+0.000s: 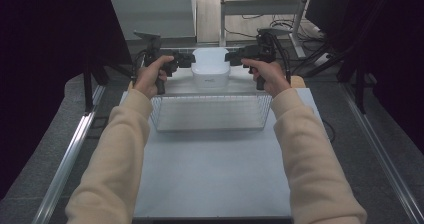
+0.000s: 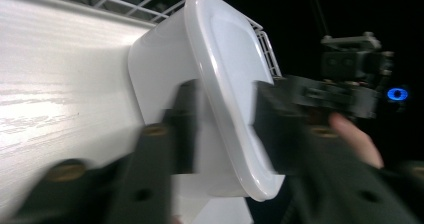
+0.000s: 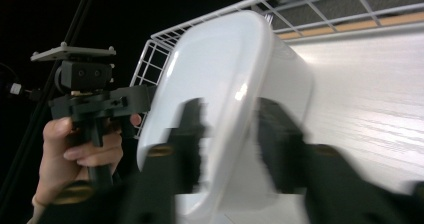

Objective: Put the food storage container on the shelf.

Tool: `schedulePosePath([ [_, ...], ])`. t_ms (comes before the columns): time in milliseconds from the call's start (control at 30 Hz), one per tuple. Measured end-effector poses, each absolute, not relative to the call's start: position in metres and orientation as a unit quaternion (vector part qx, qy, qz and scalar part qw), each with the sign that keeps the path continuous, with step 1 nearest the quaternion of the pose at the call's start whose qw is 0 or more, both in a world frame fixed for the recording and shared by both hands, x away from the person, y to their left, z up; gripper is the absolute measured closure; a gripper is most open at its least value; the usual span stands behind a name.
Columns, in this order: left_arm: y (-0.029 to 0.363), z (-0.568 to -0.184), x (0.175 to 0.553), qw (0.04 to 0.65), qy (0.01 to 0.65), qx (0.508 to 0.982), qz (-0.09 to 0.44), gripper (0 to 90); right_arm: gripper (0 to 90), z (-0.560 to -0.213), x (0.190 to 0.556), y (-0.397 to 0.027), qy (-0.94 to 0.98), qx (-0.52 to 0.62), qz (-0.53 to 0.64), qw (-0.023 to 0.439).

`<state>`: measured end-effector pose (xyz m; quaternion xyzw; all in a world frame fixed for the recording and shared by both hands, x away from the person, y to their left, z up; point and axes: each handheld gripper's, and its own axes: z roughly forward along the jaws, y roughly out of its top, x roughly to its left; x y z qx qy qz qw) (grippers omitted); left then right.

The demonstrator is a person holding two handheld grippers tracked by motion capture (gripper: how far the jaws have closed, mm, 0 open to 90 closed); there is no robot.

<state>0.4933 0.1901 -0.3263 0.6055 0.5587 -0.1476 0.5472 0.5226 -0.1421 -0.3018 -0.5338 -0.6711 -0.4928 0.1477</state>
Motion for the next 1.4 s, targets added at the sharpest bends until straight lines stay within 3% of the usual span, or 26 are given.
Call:
schedulePosePath([
  [67,0.189,-0.315,0.481,0.55,0.554,0.615,-0.11,35.3,38.4,-0.294,0.513,-0.138,-0.679,-0.521,-0.501,0.125],
  [167,0.191,-0.299,0.454,0.556,0.538,0.631,-0.051,27.2,30.6,-0.282,0.495,-0.138,-0.696,-0.5,-0.507,0.092],
  [333,0.197,-0.295,0.402,0.547,0.511,0.663,0.006,23.6,26.1,-0.275,0.452,-0.151,-0.726,-0.454,-0.517,0.021],
  [400,0.199,-0.301,0.38,0.556,0.498,0.666,0.001,23.3,23.7,-0.278,0.432,-0.158,-0.743,-0.434,-0.509,-0.014],
  [667,0.205,-0.34,0.308,0.546,0.459,0.7,0.046,23.7,21.6,-0.319,0.366,-0.199,-0.783,-0.375,-0.488,-0.092],
  [1000,0.199,-0.417,0.255,0.494,0.47,0.724,0.1,25.4,22.6,-0.39,0.302,-0.243,-0.796,-0.349,-0.483,-0.106],
  [1133,0.204,-0.439,0.244,0.488,0.482,0.723,0.083,25.7,23.4,-0.413,0.283,-0.259,-0.792,-0.361,-0.481,-0.108],
  [1400,0.208,-0.453,0.242,0.484,0.486,0.724,0.072,25.7,23.1,-0.429,0.279,-0.261,-0.798,-0.366,-0.465,-0.114],
])
